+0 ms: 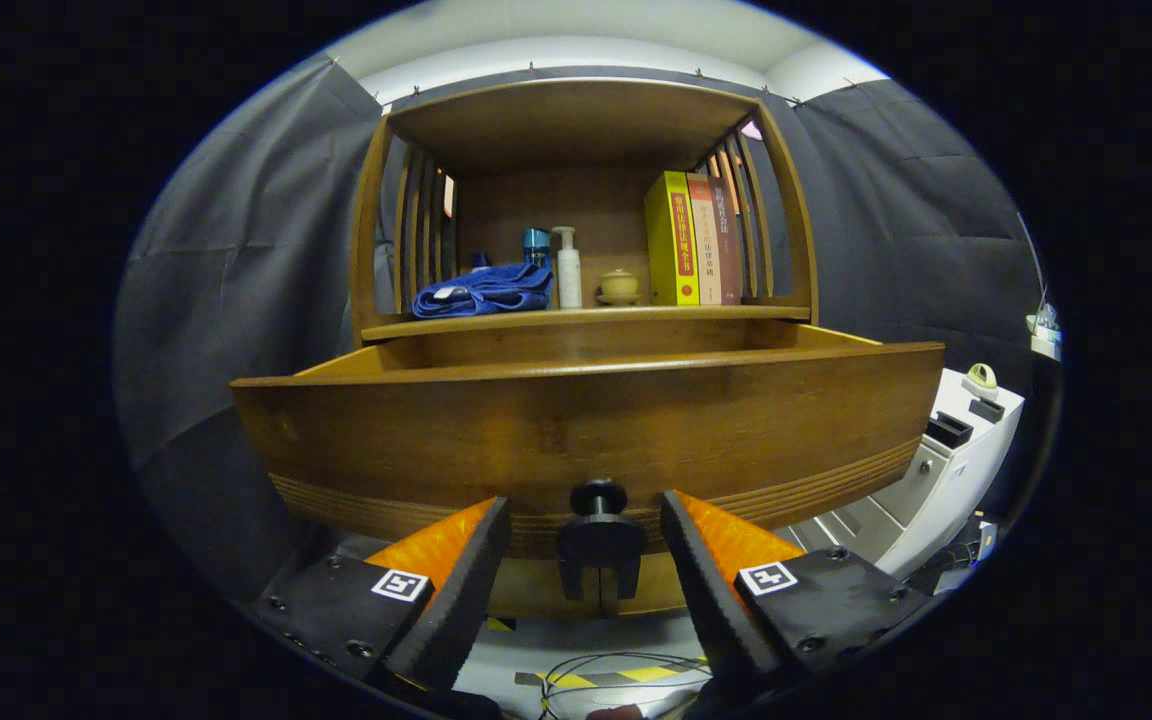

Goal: Pull open the drawer, take out the items inside it, and place them on the countertop above the cabinet.

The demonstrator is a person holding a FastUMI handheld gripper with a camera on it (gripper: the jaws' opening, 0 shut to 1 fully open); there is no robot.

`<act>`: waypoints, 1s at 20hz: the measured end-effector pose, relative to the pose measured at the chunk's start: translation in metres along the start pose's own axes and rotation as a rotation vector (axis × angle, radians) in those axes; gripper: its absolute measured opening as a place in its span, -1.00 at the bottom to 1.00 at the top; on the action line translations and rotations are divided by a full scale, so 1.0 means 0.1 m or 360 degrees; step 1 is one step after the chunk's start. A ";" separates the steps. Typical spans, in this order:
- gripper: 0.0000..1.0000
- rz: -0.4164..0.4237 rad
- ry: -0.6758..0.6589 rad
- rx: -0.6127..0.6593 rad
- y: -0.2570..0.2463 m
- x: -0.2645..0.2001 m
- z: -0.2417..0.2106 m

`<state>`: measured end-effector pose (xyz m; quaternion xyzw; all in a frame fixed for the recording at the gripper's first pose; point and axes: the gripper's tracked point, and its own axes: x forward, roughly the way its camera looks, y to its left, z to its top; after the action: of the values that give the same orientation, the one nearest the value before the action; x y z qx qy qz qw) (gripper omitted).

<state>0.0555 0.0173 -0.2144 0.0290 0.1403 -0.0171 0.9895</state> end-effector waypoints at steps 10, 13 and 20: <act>0.93 -0.0005 0.0013 -0.0040 -0.18 0.32 1.87; 0.93 0.0025 0.0124 -0.0129 -0.11 0.68 2.15; 0.95 0.0077 0.0851 -0.0131 0.10 1.43 1.24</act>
<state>0.2275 0.0156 -0.1353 -0.0045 0.3964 0.0205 0.9178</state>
